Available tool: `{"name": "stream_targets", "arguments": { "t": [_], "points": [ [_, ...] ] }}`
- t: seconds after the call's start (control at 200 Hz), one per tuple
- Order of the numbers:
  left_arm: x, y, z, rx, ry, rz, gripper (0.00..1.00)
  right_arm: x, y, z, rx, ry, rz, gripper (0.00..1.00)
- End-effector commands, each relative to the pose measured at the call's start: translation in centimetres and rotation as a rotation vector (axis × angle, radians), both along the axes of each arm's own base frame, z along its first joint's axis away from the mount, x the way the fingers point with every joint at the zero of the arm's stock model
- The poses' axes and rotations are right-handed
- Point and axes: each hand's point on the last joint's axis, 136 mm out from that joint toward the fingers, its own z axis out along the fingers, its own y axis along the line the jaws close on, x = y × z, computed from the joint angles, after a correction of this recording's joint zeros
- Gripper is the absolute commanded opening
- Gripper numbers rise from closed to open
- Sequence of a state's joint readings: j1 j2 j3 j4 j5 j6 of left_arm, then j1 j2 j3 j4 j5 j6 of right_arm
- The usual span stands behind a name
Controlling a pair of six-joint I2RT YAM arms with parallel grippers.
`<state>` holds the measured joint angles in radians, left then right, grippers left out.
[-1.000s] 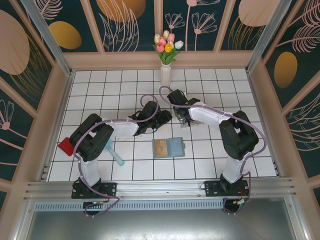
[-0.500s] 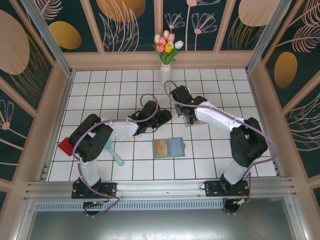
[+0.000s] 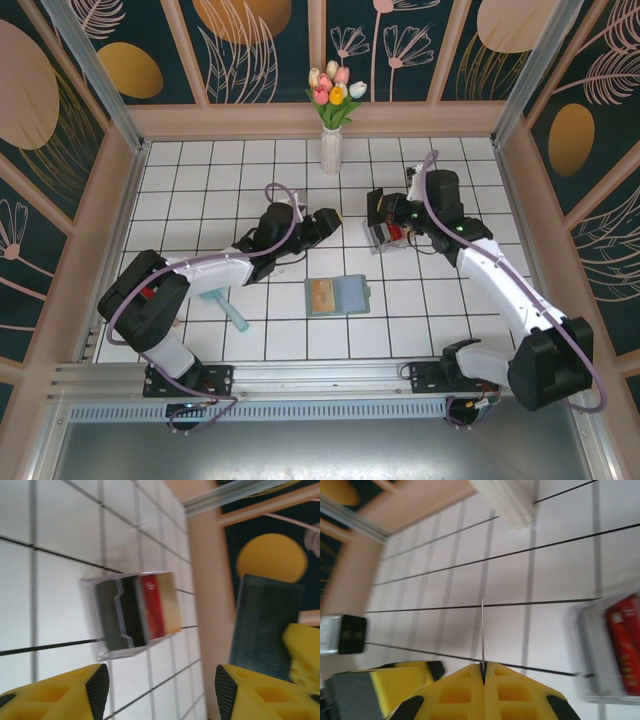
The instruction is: Put the credit cards into the card holder
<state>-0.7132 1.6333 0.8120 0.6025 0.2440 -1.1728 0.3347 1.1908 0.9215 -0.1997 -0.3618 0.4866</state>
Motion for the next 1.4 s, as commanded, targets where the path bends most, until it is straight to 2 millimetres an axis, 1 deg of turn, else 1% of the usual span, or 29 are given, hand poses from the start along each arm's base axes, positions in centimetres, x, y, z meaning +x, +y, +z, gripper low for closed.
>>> {"name": "stream_targets", "arguments": {
  "t": [0.0,0.07,0.14,0.205,0.27,0.43,0.626,0.676,0.716,0.781,0.836,0.856,0.931,1.026,1.091,1.156,1.241,1.311,1.396],
  "points": [
    [-0.9,-1.1,4.6,-0.174,-0.106,-0.095,0.61,-2.1,3.1,3.6,0.245,-0.016,0.201,0.03],
    [-1.3,-1.7,5.8,-0.221,-0.134,-0.136,0.61,-2.7,3.6,3.8,0.279,-0.011,0.239,0.03],
    [-1.4,-2.1,6.4,-0.249,-0.148,-0.161,0.59,-3.0,3.9,3.7,0.307,0.001,0.262,0.03],
    [-1.4,-2.2,6.8,-0.281,-0.154,-0.166,0.54,-3.2,4.1,3.7,0.328,0.004,0.275,0.03],
    [-1.5,-2.3,7.2,-0.301,-0.164,-0.172,0.49,-3.1,4.1,3.2,0.328,0.016,0.269,0.03],
    [-1.6,-2.1,6.8,-0.306,-0.15,-0.169,0.3,-3.1,4.0,2.3,0.342,0.042,0.254,0.04],
    [-1.8,-1.9,6.5,-0.314,-0.138,-0.161,0.12,-2.9,3.7,0.8,0.337,0.075,0.225,0.05],
    [-1.8,-1.8,6.4,-0.314,-0.134,-0.159,0.06,-2.8,3.6,0.2,0.327,0.089,0.211,0.08],
    [-1.8,-1.7,6.3,-0.312,-0.133,-0.154,0.04,-2.7,3.4,-0.2,0.318,0.098,0.2,0.1],
    [-2.0,-1.4,5.7,-0.297,-0.12,-0.147,0.0,-2.7,3.2,-1.4,0.287,0.124,0.183,0.17],
    [-2.3,-1.0,4.6,-0.26,-0.1,-0.14,0.0,-2.8,2.5,-3.0,0.238,0.155,0.145,0.28],
    [-2.4,-0.8,4.2,-0.243,-0.095,-0.135,0.0,-2.8,2.2,-3.8,0.215,0.169,0.126,0.3],
    [-3.0,0.4,0.8,-0.111,-0.032,-0.105,0.0,-3.4,1.0,-6.6,0.124,0.217,0.076,0.36],
    [-4.7,3.2,-4.2,0.069,0.068,-0.04,0.0,-4.7,0.1,-9.7,0.036,0.274,0.046,0.38],
    [-6.2,4.6,-6.4,0.122,0.11,-0.016,0.0,-5.9,-0.2,-11.8,-0.008,0.306,0.032,0.38],
    [-7.7,5.0,-7.4,0.131,0.135,-0.012,0.0,-7.1,-0.1,-13.5,-0.019,0.341,0.031,0.39],
    [-9.1,5.0,-8.6,0.171,0.157,-0.007,0.0,-8.2,0.5,-15.0,-0.007,0.369,0.044,0.38],
    [-9.9,4.9,-9.3,0.202,0.166,-0.006,0.0,-9.1,1.0,-16.3,-0.025,0.395,0.049,0.38],
    [-10.5,5.0,-10.2,0.232,0.18,0.005,0.0,-9.8,1.6,-17.1,-0.063,0.403,0.064,0.39]
  ]
}}
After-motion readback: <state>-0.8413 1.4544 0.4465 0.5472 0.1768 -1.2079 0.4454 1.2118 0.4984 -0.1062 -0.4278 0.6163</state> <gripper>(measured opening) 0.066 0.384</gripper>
